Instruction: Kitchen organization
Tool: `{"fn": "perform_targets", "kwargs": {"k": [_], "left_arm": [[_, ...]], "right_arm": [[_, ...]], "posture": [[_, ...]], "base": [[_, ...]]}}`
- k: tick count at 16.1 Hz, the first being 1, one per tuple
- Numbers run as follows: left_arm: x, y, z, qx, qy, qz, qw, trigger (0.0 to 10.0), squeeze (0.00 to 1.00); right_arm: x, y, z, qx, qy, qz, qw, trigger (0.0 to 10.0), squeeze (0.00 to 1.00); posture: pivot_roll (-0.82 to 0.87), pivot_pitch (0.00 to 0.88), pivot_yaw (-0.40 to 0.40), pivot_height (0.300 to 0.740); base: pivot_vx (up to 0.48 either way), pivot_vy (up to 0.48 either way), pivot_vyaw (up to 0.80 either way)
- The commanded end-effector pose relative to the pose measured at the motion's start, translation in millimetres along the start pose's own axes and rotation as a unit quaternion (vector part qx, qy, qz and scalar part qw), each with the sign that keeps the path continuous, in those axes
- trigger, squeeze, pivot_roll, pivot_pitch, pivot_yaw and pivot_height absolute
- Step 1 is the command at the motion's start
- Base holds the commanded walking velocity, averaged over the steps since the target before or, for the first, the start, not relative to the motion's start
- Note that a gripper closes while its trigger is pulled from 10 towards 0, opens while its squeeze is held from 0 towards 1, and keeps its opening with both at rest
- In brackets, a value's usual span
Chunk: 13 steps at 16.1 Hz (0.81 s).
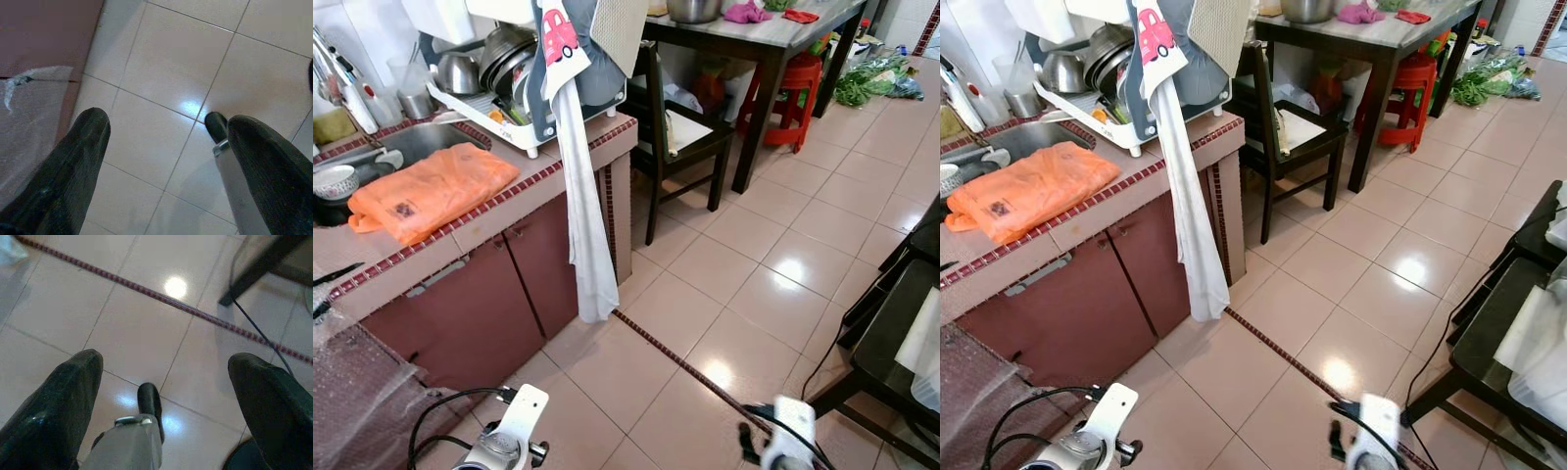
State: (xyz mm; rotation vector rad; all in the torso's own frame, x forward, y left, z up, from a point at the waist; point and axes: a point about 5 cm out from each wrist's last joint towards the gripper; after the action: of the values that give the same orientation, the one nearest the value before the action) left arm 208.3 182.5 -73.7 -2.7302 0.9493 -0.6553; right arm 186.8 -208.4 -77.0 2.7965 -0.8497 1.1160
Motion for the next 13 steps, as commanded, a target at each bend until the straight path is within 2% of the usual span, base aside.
{"fn": "perform_targets", "kwargs": {"k": [1,3,5,8,13], "left_arm": [[-1.8,-0.9,-0.2,0.000,0.001,0.000,1.000,10.0,0.00],[-1.9,-1.0,-0.2,0.002,0.001,-0.021,1.000,10.0,0.00],[0.1,0.5,0.0,-0.005,0.003,-0.098,0.995,10.0,0.00],[-0.5,2.8,0.1,-0.014,-0.001,-0.122,0.992,10.0,0.00],[-1.1,3.3,0.0,-0.024,-0.005,-0.126,0.992,10.0,0.00]], "right_arm": [[-3.4,0.7,-0.5,-0.004,-0.008,0.011,1.000,10.0,0.00],[-6.2,-0.2,-1.2,-0.003,-0.010,0.008,1.000,10.0,0.00],[-6.6,-1.6,-1.3,0.001,-0.011,0.005,1.000,10.0,0.00],[-4.6,-3.7,-0.6,0.007,-0.010,-0.011,1.000,10.0,0.00],[-2.7,-9.7,0.3,0.023,-0.011,-0.025,0.999,10.0,0.00]], "posture": [[-0.12,0.000,0.084,0.740],[-0.12,0.000,0.086,0.740],[-0.12,0.000,0.086,0.740],[-0.12,0.000,0.084,0.740],[-0.11,0.000,0.070,0.740]], "base": [[0.000,0.000,0.00],[0.000,0.000,0.00],[0.000,0.000,0.00],[0.000,0.000,0.00],[0.000,0.000,0.00]]}}
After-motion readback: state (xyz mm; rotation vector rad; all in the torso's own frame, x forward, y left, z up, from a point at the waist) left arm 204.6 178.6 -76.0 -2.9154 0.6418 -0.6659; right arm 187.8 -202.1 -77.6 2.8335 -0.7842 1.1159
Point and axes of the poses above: a point about 5 cm out from each wrist's last joint towards the gripper, its own z axis pointing out of the wrist towards the gripper, its own x axis along the axis of the wrist's last joint, y = z × x, and after that the axes turned 15 degrees about z, right-handed
